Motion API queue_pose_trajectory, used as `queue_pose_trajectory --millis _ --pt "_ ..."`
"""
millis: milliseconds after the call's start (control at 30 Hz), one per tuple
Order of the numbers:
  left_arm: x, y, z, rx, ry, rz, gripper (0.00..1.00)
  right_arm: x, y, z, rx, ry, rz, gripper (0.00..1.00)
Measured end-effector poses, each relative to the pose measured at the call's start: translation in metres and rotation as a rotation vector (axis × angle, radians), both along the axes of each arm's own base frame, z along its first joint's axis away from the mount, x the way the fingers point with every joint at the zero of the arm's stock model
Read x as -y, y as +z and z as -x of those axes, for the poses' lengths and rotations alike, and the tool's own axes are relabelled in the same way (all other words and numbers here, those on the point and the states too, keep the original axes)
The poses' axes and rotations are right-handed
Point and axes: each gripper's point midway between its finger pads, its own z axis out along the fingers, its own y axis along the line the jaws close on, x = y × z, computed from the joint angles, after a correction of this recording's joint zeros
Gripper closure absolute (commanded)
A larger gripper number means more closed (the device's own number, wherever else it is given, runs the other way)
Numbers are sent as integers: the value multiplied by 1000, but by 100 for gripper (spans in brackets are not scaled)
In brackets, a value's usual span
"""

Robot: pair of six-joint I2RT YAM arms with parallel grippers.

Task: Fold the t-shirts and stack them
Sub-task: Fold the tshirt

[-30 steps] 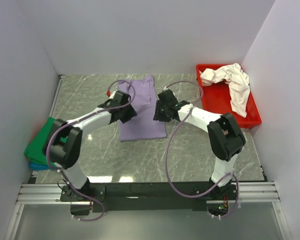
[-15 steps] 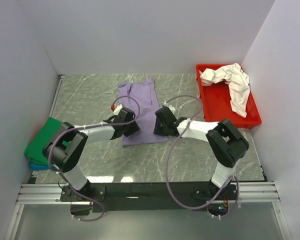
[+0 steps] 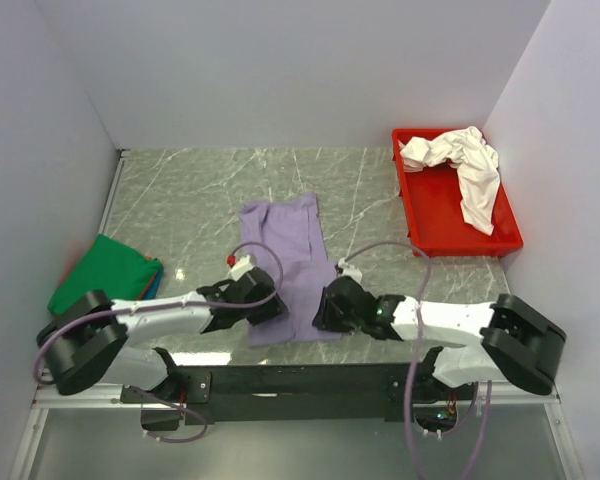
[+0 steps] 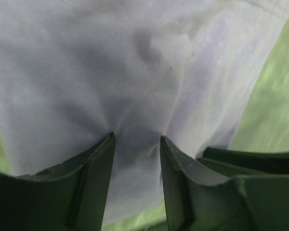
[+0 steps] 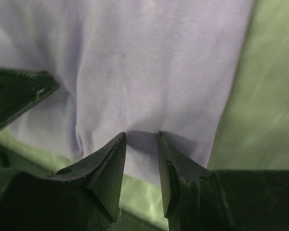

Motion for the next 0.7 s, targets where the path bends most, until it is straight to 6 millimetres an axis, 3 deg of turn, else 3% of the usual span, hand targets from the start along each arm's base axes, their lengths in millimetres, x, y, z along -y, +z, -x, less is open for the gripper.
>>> queue_pose_trajectory --millis 167,200,300,400,533,633,700 --pt "-22 3 37 -56 -6 -13 43 2 3 47 -62 55 -35 55" --pt "-27 6 39 -57 -3 -23 37 5 5 49 -66 52 -28 54" --pt "-41 23 32 -36 30 -48 32 12 19 38 -42 24 4 53" --pt "-47 61 -6 35 93 -23 32 7 54 -7 28 -39 -33 53" --pt "-84 105 -86 147 270 1 34 11 100 -92 141 -139 -58 53" --pt "-105 116 -142 167 349 -41 36 9 125 -164 214 -174 -47 53" --pt "-109 115 -178 172 366 -66 39 10 126 -203 237 -176 -22 53"
